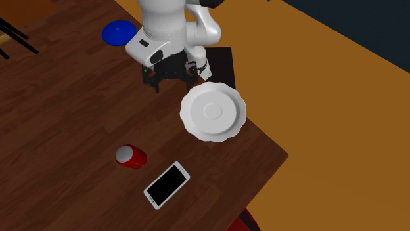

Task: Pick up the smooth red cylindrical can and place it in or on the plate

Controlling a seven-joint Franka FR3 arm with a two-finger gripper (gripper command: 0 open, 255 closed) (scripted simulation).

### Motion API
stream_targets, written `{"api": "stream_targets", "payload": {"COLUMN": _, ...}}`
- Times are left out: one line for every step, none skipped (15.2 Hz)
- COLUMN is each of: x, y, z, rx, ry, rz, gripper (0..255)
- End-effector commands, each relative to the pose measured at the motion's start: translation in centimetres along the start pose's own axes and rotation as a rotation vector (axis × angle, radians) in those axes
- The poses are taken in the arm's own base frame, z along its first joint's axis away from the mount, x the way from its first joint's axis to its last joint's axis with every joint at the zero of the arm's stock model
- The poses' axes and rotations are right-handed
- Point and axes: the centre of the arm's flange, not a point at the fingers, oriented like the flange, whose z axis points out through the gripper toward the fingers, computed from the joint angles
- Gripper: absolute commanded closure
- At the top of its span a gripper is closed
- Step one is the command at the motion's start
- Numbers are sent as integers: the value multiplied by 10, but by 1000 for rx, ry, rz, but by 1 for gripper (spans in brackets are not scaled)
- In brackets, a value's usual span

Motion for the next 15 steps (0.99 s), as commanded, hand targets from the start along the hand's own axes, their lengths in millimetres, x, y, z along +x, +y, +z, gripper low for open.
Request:
{"api": "stream_targets", "payload": {"x": 21, "y": 18, "z": 2, "rx": 11, "ry": -16, "rz": 3, "gripper": 0}}
{"api": "stream_targets", "payload": {"x": 32, "y": 27, "z": 5, "rx": 17, "ry": -24, "rz": 4, "gripper": 0}}
{"api": "stream_targets", "payload": {"x": 43, "y": 37, "z": 7, "rx": 23, "ry": -32, "rz": 6, "gripper": 0}}
{"api": "stream_targets", "payload": {"x": 54, "y": 46, "z": 10, "rx": 29, "ry": -39, "rz": 7, "gripper": 0}}
{"api": "stream_targets", "payload": {"x": 65, "y": 55, "z": 13, "rx": 35, "ry": -47, "rz": 9, "gripper": 0}}
{"api": "stream_targets", "payload": {"x": 75, "y": 65, "z": 16, "rx": 41, "ry": -54, "rz": 10, "gripper": 0}}
{"api": "stream_targets", "payload": {"x": 86, "y": 74, "z": 19, "rx": 46, "ry": -62, "rz": 12, "gripper": 0}}
{"api": "stream_targets", "payload": {"x": 97, "y": 84, "z": 22, "rx": 52, "ry": -69, "rz": 14, "gripper": 0}}
{"api": "stream_targets", "payload": {"x": 108, "y": 93, "z": 25, "rx": 58, "ry": -77, "rz": 15, "gripper": 0}}
{"api": "stream_targets", "payload": {"x": 118, "y": 103, "z": 29, "rx": 64, "ry": -84, "rz": 17, "gripper": 0}}
{"api": "stream_targets", "payload": {"x": 129, "y": 112, "z": 32, "rx": 70, "ry": -92, "rz": 18, "gripper": 0}}
{"api": "stream_targets", "payload": {"x": 139, "y": 122, "z": 36, "rx": 76, "ry": -99, "rz": 20, "gripper": 0}}
{"api": "stream_targets", "payload": {"x": 150, "y": 131, "z": 40, "rx": 81, "ry": -107, "rz": 21, "gripper": 0}}
{"api": "stream_targets", "payload": {"x": 160, "y": 141, "z": 44, "rx": 87, "ry": -114, "rz": 23, "gripper": 0}}
{"api": "stream_targets", "payload": {"x": 171, "y": 150, "z": 48, "rx": 93, "ry": -122, "rz": 24, "gripper": 0}}
